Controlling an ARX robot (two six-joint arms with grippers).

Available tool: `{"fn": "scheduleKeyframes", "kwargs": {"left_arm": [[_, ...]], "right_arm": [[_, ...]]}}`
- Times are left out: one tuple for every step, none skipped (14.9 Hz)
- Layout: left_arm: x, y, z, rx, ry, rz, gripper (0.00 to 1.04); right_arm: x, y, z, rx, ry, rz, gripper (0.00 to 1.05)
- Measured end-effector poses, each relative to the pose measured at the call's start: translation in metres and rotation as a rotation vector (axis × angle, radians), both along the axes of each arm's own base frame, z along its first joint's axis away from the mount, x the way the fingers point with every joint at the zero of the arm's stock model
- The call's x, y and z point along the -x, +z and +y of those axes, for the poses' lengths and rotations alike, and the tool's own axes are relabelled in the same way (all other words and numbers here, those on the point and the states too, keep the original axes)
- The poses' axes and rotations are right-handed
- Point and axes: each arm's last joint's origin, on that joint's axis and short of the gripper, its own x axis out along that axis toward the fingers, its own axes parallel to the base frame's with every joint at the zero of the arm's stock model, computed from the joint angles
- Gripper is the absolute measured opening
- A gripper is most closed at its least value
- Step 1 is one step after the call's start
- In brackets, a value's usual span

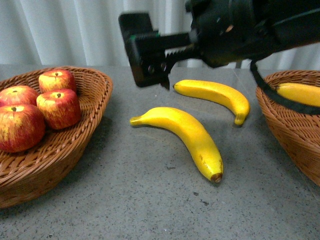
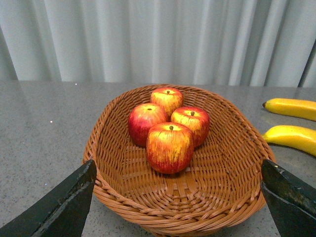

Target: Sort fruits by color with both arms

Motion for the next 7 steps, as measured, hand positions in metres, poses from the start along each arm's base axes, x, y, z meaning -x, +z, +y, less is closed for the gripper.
{"fn": "scheduleKeyframes", "kwargs": {"left_arm": [[0.000, 0.000, 0.000, 0.000, 0.000, 0.000, 0.98], [0.000, 0.000, 0.000, 0.000, 0.000, 0.000, 0.98], [0.000, 0.000, 0.000, 0.000, 0.000, 0.000, 0.98], [0.000, 0.000, 0.000, 0.000, 0.000, 0.000, 0.98], [0.000, 0.000, 0.000, 0.000, 0.000, 0.000, 0.98], [0.000, 0.000, 0.000, 0.000, 0.000, 0.000, 0.98], [0.000, 0.000, 0.000, 0.000, 0.000, 0.000, 0.98]], "right_arm": [[-0.003, -0.016, 0.006, 0.077, 0.003, 0.036, 0.98], [-0.007, -0.035, 0.009, 0.160, -0.006, 0.089, 0.98], [-0.014, -0.048, 0.009, 0.229, -0.034, 0.117, 0.98], [-0.019, -0.053, 0.007, 0.264, -0.059, 0.120, 0.98], [-0.023, -0.056, 0.004, 0.299, -0.085, 0.122, 0.98], [-0.028, -0.060, 0.004, 0.315, -0.100, 0.125, 0.98], [-0.032, -0.063, 0.003, 0.324, -0.108, 0.140, 0.98]]}}
